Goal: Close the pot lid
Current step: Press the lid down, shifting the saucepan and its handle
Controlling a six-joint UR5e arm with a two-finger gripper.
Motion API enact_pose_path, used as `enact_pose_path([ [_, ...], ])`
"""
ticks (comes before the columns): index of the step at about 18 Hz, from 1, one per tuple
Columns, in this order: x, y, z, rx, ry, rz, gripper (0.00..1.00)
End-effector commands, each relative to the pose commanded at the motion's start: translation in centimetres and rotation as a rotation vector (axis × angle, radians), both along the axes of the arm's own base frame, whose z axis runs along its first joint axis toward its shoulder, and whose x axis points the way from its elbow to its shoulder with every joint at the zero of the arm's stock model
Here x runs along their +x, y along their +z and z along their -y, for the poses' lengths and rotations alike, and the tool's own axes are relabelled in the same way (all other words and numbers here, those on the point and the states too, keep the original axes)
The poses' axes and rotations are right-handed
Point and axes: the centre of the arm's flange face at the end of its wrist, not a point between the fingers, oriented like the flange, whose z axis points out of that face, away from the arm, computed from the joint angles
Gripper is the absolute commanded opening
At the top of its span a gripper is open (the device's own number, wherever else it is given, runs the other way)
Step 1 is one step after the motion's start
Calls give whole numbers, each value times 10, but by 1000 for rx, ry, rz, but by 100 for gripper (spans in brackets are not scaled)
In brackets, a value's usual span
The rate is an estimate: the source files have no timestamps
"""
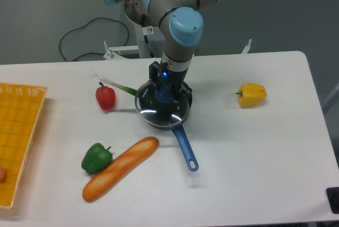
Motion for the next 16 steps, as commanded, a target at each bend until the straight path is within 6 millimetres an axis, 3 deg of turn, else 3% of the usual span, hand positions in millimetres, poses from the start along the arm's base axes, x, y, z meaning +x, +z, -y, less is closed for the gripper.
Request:
enact_pose_path([
  [16,1,-3,5,-21,-37,-5,27],
])
